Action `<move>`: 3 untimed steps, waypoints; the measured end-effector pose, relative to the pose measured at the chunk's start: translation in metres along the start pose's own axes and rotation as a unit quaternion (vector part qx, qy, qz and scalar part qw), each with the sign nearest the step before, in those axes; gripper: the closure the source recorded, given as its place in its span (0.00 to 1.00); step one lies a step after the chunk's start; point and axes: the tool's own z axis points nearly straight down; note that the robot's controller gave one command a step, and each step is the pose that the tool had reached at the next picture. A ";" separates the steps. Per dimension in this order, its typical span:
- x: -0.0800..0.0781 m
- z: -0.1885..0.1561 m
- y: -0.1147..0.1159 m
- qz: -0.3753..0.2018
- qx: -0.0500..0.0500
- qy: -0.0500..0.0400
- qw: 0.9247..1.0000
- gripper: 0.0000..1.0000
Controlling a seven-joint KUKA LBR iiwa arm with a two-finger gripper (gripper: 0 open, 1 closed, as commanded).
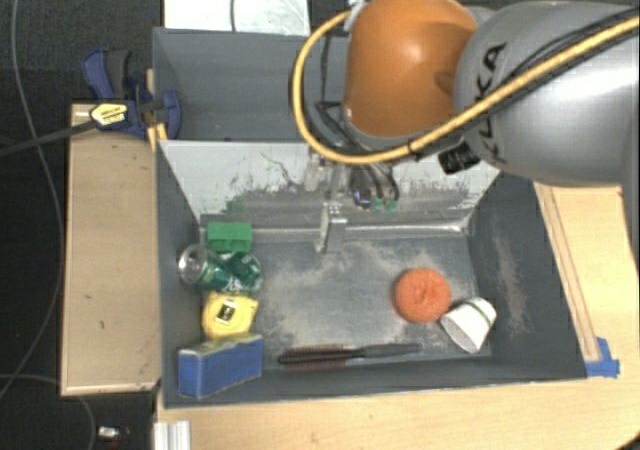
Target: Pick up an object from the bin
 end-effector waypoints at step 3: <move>0.047 0.053 0.027 0.057 0.000 -0.002 0.998 0.00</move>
Offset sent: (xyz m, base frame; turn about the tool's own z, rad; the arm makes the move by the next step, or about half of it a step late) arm -0.0558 -0.0156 -0.0848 0.2979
